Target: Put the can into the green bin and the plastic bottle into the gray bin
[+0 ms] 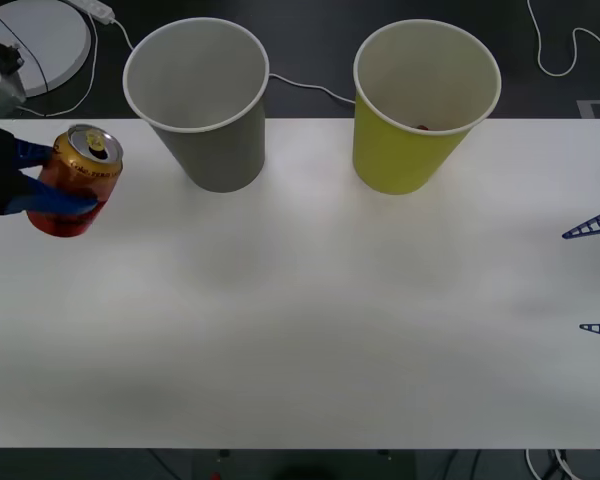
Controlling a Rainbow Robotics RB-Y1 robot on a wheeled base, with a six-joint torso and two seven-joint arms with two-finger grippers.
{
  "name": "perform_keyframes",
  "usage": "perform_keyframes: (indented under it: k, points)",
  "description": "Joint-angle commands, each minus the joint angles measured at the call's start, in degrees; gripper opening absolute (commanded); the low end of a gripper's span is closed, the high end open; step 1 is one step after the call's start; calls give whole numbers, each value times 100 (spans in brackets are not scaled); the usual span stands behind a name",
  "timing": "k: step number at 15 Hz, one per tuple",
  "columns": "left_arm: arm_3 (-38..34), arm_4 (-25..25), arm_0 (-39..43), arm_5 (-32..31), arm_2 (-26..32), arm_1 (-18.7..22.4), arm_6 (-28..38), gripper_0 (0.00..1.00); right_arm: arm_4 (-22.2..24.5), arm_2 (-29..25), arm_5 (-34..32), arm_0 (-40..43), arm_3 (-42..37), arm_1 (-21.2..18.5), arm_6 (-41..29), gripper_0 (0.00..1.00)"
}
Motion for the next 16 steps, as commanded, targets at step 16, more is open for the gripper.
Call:
perform_keyframes:
  k: [16]
  points:
    - [2430,-569,-6763,-1780,-3931,-1982,2027,0,0,0,0,0,0,0,0,100]
